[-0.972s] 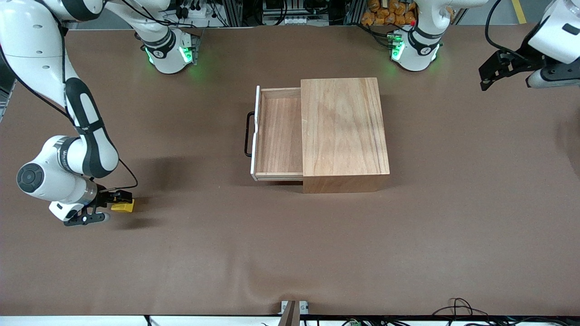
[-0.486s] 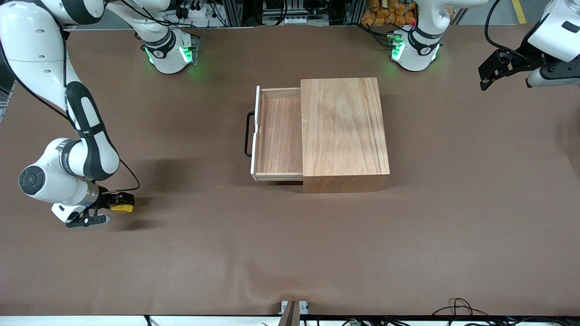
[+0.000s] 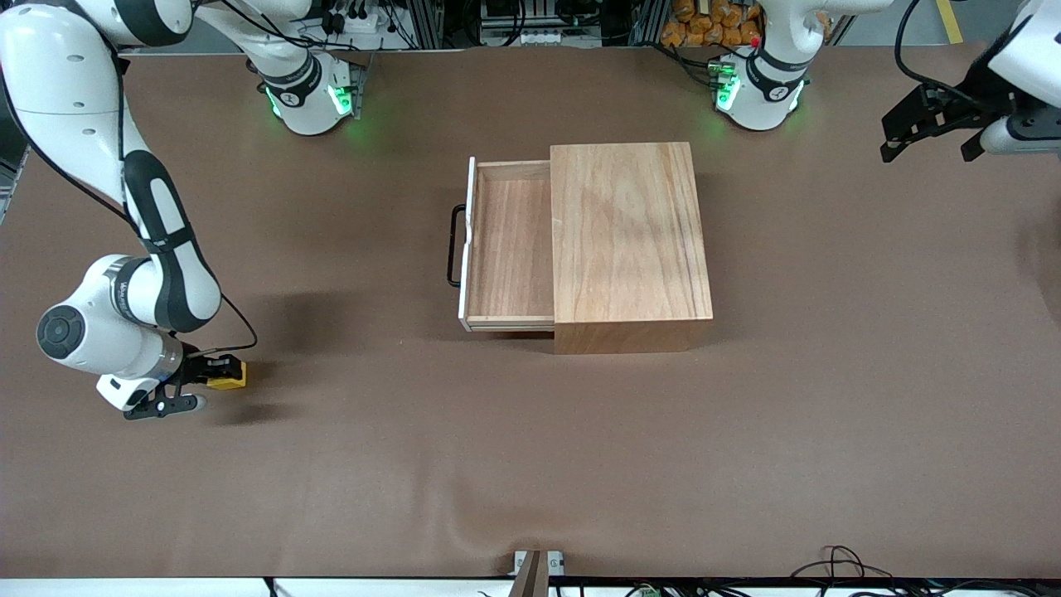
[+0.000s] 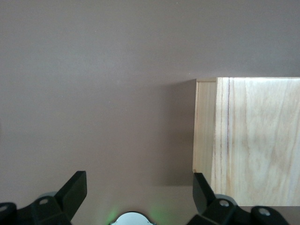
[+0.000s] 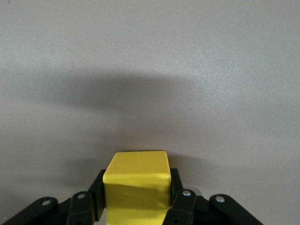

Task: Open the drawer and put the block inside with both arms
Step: 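Close the right gripper on the yellow cube, then lift the yellow cube and carry it toward the open drawer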

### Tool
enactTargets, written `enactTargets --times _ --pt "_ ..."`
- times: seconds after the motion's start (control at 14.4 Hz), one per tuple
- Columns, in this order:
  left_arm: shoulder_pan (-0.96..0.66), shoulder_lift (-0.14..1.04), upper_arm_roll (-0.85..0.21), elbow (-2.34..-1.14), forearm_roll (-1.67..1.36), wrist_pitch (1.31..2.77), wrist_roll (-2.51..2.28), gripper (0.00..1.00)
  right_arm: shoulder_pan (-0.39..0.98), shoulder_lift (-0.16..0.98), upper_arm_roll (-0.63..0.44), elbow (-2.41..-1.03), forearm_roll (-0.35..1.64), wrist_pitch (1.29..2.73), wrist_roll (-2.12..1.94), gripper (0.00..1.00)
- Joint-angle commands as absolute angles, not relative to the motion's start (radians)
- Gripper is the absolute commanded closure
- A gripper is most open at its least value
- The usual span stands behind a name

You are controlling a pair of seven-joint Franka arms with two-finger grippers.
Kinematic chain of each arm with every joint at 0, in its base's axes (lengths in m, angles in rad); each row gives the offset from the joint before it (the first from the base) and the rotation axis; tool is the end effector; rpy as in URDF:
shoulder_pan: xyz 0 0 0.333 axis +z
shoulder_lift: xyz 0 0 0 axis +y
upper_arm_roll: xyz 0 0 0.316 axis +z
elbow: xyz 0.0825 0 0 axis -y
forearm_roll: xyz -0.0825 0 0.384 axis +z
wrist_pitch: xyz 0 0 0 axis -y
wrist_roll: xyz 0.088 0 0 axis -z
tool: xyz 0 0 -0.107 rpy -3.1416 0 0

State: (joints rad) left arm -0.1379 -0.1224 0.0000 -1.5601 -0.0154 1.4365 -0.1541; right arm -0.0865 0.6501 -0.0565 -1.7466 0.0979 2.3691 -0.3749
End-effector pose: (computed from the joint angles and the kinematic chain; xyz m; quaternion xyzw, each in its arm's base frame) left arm 0.4958 -0.0706 0.6823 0.9999 0.0071 -0.0017 0.0075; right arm 0.6569 -0.0903 0.1994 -0.9961 -0.0858 0.0082 0.0193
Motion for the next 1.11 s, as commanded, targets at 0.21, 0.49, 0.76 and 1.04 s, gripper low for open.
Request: enactTargets --times 0.21,0.49,0.76,1.04 --pt "-0.12 -0.144 -0.005 -1.588 -0.032 1.437 -0.152 0.0 -0.092 0.666 -0.055 -1.726 0.112 2.372 -0.416 0.51" --pt "-0.12 -0.14 -0.003 -1.592 -0.032 1.437 -0.198 0.0 -0.098 0.66 -0.055 -1.726 0.115 2.367 -0.567 1.0" --pt "-0.118 -0.138 -0.003 -1.592 -0.031 1.439 -0.207 0.0 -0.072 0.577 -0.052 -1.703 0.114 2.257 -0.572 1.0" --pt "-0.114 -0.135 -0.003 -1.589 -0.031 1.442 -0.215 0.0 0.007 0.522 -0.052 -1.567 0.115 1.995 -0.508 1.0"
